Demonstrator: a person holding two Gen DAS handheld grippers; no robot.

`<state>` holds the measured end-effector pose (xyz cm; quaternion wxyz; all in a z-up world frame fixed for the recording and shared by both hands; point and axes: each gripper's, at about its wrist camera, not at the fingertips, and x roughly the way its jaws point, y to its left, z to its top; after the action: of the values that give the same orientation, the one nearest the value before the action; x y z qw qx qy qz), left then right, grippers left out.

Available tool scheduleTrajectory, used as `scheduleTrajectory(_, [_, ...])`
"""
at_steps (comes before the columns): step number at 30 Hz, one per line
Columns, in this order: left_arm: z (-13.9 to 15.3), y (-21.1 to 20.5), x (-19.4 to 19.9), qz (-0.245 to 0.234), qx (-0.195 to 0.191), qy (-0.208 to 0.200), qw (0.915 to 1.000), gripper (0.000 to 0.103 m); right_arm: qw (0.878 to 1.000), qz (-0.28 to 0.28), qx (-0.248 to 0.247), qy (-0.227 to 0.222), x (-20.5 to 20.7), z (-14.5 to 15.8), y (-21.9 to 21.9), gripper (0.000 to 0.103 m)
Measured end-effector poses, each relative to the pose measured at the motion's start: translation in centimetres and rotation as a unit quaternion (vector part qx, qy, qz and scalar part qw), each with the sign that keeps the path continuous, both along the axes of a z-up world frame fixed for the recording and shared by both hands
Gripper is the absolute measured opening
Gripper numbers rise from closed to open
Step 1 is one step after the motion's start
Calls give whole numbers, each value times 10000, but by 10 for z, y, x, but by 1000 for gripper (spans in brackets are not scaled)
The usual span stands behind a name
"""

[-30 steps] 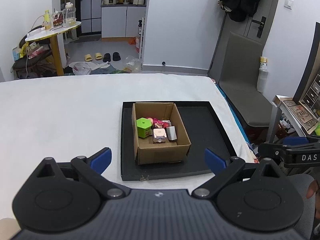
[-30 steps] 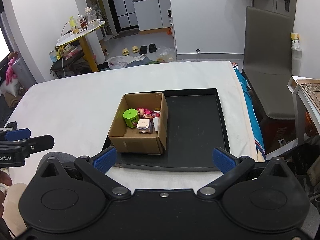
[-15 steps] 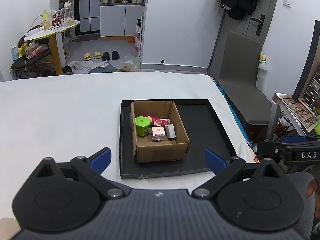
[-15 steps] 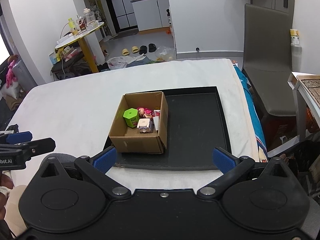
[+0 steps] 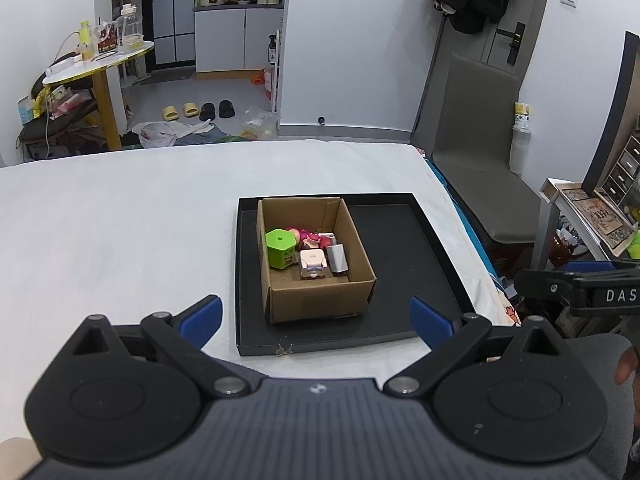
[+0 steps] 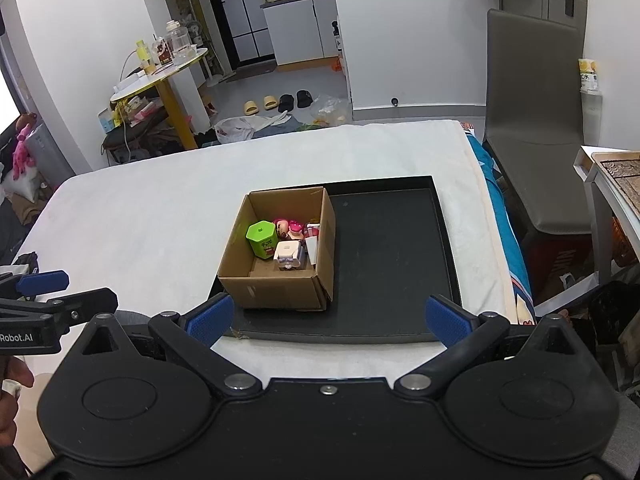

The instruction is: Organize rigid objects

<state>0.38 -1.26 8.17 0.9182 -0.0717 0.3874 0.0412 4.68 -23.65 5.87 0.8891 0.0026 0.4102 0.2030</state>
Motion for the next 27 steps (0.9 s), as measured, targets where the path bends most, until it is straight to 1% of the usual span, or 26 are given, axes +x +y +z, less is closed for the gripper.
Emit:
scheduleTrajectory(12, [-1, 1, -1, 7, -32, 10, 10000, 99, 10000, 6, 3, -3, 0, 0, 0, 103])
scheduleTrajectory(15, [-1, 2, -1, 57, 10, -15, 10000, 99, 10000, 29, -3, -9, -1, 1, 0, 103])
scheduleTrajectory(20, [-1, 6, -3, 91, -85, -33, 9999, 99, 10000, 46, -8, -8, -2, 1, 1, 103])
scheduleTrajectory(27, [-2, 7, -2, 123, -113, -25, 9999, 99, 10000, 32, -14, -12, -3, 2, 3, 103])
